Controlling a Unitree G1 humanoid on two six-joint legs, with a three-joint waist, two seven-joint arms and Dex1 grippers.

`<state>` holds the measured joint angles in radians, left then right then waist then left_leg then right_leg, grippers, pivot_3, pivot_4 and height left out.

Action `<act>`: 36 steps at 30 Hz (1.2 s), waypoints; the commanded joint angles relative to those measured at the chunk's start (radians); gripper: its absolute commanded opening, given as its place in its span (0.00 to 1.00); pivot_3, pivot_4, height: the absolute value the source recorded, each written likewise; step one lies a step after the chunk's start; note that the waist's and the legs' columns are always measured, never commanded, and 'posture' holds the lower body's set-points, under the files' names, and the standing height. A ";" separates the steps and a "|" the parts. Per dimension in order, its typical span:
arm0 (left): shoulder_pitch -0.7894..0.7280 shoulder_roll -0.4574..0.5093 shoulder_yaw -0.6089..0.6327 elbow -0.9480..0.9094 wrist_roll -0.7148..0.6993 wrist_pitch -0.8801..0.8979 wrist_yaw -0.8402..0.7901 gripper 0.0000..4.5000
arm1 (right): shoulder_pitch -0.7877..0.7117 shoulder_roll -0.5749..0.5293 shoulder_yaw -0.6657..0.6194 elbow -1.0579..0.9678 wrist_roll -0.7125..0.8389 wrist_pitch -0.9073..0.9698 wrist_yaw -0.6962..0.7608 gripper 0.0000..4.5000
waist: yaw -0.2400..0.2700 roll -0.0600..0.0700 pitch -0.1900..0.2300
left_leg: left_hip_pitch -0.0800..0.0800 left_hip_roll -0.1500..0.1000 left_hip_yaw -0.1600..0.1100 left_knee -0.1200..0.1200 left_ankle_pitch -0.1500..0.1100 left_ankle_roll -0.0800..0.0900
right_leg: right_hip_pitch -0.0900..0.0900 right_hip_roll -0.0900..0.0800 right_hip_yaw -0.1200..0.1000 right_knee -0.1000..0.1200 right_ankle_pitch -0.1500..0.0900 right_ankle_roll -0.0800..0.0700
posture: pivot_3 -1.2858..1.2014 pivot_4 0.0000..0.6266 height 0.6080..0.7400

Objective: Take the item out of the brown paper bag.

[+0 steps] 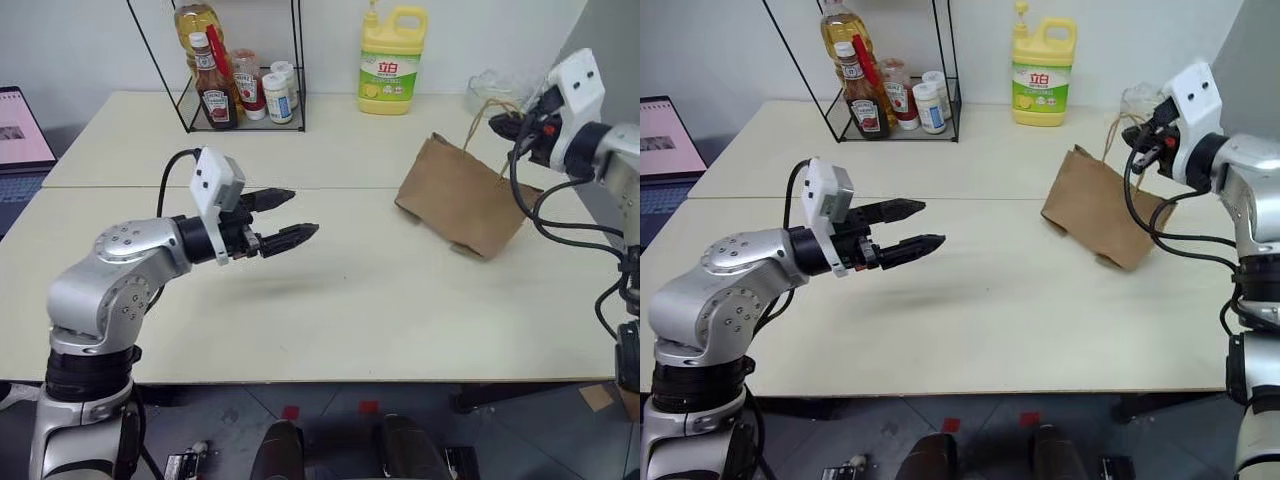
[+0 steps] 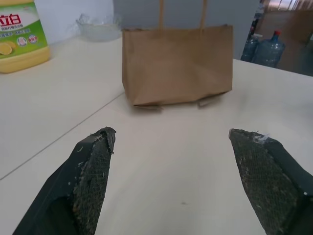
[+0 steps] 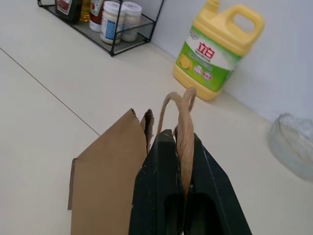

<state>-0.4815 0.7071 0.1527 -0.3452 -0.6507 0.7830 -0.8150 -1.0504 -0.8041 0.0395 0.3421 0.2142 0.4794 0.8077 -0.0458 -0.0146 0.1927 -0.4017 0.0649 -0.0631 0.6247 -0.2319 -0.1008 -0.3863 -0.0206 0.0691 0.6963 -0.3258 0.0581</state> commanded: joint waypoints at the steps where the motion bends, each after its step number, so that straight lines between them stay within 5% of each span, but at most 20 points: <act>1: 0.054 0.014 0.042 -0.030 -0.012 -0.004 0.014 0.88 | -0.115 0.024 0.012 0.050 -0.045 -0.130 0.035 0.00 | -0.005 0.000 0.000 | 0.000 0.000 0.000 0.000 0.000 0.000 | 0.000 0.000 0.000 0.000 0.000 0.000 | 0.52 0.24 1.00; 23: 0.287 0.017 0.203 -0.100 -0.064 -0.038 0.085 0.88 | -0.363 0.452 0.065 0.138 -0.117 -0.154 -0.061 0.00 | -0.011 0.001 0.001 | -0.001 0.000 0.000 0.000 0.000 0.000 | -0.002 -0.001 -0.001 0.002 0.000 0.000 | 0.52 0.24 1.00; 36: 0.301 0.028 0.220 -0.093 -0.046 -0.067 0.098 0.88 | -0.322 0.590 0.119 0.164 -0.154 -0.147 -0.100 0.00 | -0.010 0.001 0.001 | -0.002 0.000 0.000 0.000 0.000 0.000 | -0.002 -0.001 -0.001 0.002 0.000 -0.001 | 0.52 0.24 1.00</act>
<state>-0.1720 0.7223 0.3527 -0.4180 -0.6990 0.7414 -0.7247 -1.3549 -0.2137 0.1726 0.5472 0.0606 0.3398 0.7183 -0.0560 -0.0138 0.1934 -0.4032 0.0651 -0.0636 0.6242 -0.2319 -0.1008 -0.3887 -0.0212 0.0679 0.6980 -0.3254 0.0575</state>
